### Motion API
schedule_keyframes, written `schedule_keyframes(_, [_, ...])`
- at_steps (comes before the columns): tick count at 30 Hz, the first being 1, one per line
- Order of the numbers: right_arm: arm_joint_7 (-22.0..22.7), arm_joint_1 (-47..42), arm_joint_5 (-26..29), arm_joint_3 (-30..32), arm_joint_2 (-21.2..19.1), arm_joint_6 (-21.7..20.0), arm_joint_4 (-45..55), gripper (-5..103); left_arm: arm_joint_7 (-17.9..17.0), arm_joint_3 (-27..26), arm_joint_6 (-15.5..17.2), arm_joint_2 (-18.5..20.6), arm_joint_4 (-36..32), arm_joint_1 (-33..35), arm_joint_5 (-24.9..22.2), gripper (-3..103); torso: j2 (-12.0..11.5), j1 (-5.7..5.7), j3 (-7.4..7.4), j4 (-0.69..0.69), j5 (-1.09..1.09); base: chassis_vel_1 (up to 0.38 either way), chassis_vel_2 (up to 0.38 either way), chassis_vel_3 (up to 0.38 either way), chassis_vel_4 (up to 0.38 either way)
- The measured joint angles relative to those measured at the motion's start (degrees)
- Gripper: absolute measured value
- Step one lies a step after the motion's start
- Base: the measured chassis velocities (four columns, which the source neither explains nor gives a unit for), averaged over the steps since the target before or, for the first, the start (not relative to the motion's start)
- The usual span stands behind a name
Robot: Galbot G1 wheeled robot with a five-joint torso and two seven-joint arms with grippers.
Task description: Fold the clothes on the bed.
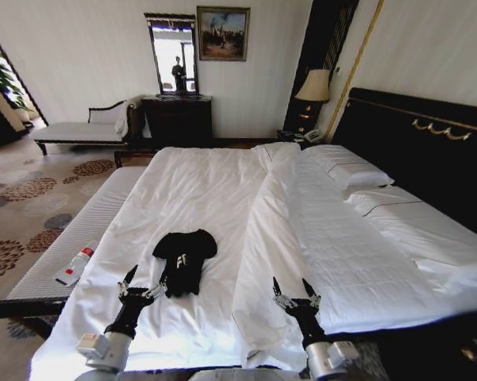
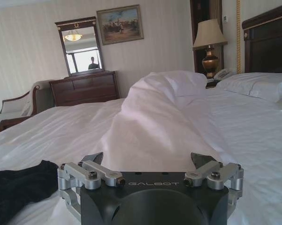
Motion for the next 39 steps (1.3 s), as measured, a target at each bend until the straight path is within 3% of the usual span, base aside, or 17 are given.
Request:
schedule_keyframes(8, [3.74,-0.15,0.33,2.17,1.85,-1.1,-0.2,100,-0.21,2.19,-0.03,-1.02,0.38,-0.63,1.32,99,-0.01,0.01,0.01,-0.01,-0.02,-0.032,-0.024,0.017,0.011])
schedule_keyframes(22, [3.68,-0.51,5.45,2.49,0.67,-4.46,-0.98,101,-0.41,3.61,-1.21,-1.67,2.48,-0.94,1.1,99,-0.01,0.01,0.01,-0.01,0.0,0.0,0.0,0.0,0.0])
schedule_keyframes(25, [3.51,-0.12,6.45,2.43,0.48,-4.49,-1.16,97,-0.45,3.45,-0.87,-1.54,2.38,-1.54,0.92,99,-0.01,0.0,0.01,-0.01,-0.01,0.0,0.0,0.0,0.0])
schedule_keyframes(32, [3.38,0.36,7.08,2.13,0.26,-4.79,-1.56,65,-0.54,2.92,-0.47,-1.79,2.76,-2.15,0.49,99,-0.01,0.0,0.01,0.0,-0.01,0.0,0.0,0.0,0.0])
schedule_keyframes(34, [3.41,0.41,7.07,2.08,0.36,-4.83,-1.64,65,-0.54,2.77,-0.48,-1.86,2.93,-2.15,0.33,99,-0.01,0.01,0.01,-0.01,-0.01,0.0,0.0,0.0,0.0])
schedule_keyframes(38, [3.46,0.72,6.53,1.51,1.33,-5.06,-1.95,43,-0.08,1.26,-0.53,-1.81,4.03,-2.24,-0.79,99,-0.01,0.0,0.0,-0.01,-0.01,0.0,0.0,0.0,0.0])
schedule_keyframes(39, [3.46,0.72,6.53,1.51,1.33,-5.06,-1.95,43,-0.08,1.26,-0.53,-1.81,4.03,-2.24,-0.79,99,-0.01,0.0,0.0,-0.01,-0.01,0.0,0.0,0.0,0.0])
